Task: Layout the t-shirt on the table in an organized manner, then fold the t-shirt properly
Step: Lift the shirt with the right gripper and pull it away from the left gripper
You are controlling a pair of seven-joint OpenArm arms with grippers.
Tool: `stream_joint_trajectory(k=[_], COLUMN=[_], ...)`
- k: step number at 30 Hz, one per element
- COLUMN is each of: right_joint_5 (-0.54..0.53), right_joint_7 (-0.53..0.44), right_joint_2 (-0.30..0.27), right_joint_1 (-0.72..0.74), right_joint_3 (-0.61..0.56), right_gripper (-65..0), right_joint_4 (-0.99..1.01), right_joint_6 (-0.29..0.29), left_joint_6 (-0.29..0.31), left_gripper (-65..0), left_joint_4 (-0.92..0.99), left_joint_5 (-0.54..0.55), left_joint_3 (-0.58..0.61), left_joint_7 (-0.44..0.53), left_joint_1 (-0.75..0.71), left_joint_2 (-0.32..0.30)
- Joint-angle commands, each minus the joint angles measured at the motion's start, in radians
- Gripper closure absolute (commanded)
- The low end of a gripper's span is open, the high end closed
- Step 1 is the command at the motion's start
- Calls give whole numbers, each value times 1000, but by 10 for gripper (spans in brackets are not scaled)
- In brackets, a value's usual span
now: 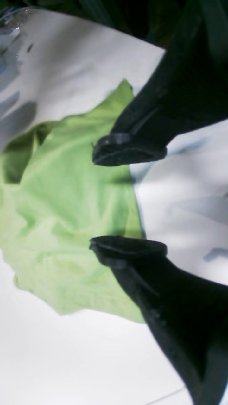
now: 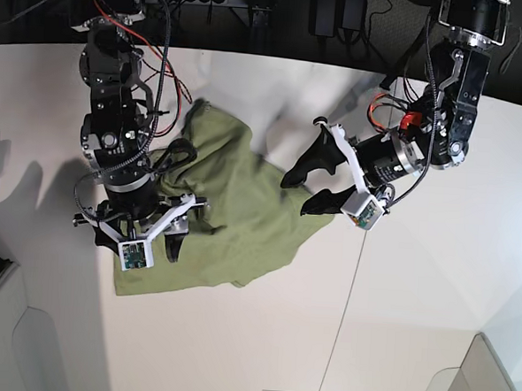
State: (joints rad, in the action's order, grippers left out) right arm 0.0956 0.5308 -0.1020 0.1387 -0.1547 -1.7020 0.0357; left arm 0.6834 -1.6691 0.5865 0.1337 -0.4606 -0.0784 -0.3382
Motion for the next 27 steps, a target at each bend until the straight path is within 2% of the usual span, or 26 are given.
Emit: stream_joint_trajectory(k=[1, 5, 8, 13, 20, 21, 24, 27], right_joint_5=[1, 3, 20, -10, -80, -89, -108, -108], right_joint_7=[-20, -18, -18, -20, -27, -27, -40, -71], right_joint_2=[0, -1, -1, 0, 0, 0, 0, 0], right_joint_1=[35, 74, 73, 79, 120, 127, 153, 172], right_joint_3=[2, 3, 29, 128, 272, 289, 325, 332], right_gripper=[-340, -340, -340, -340, -340, -340, -340, -340], right_joint_4=[19, 119, 116, 115, 134, 148, 208, 269], right_joint_6=[4, 18, -30, -33, -33, -32, -31, -31], left_joint_6=[5, 5, 3, -30, -31, -47, -149, -167], left_gripper=[-379, -379, -379, -379, -379, -379, -379, -379], left_joint_4=[9, 100, 161, 230, 327, 340, 357, 357], left_joint_5=[14, 3, -32, -50, -98, -98, -114, -155], left_joint_3=[-2, -2, -2, -2, -2, -2, -2, -2], left_joint_7=[27, 43, 47, 84, 134, 150, 167, 180], left_joint_1=[26, 87, 134, 165, 164, 164, 165, 165], left_joint_2=[-8, -8, -8, -8, -8, -8, -8, -8])
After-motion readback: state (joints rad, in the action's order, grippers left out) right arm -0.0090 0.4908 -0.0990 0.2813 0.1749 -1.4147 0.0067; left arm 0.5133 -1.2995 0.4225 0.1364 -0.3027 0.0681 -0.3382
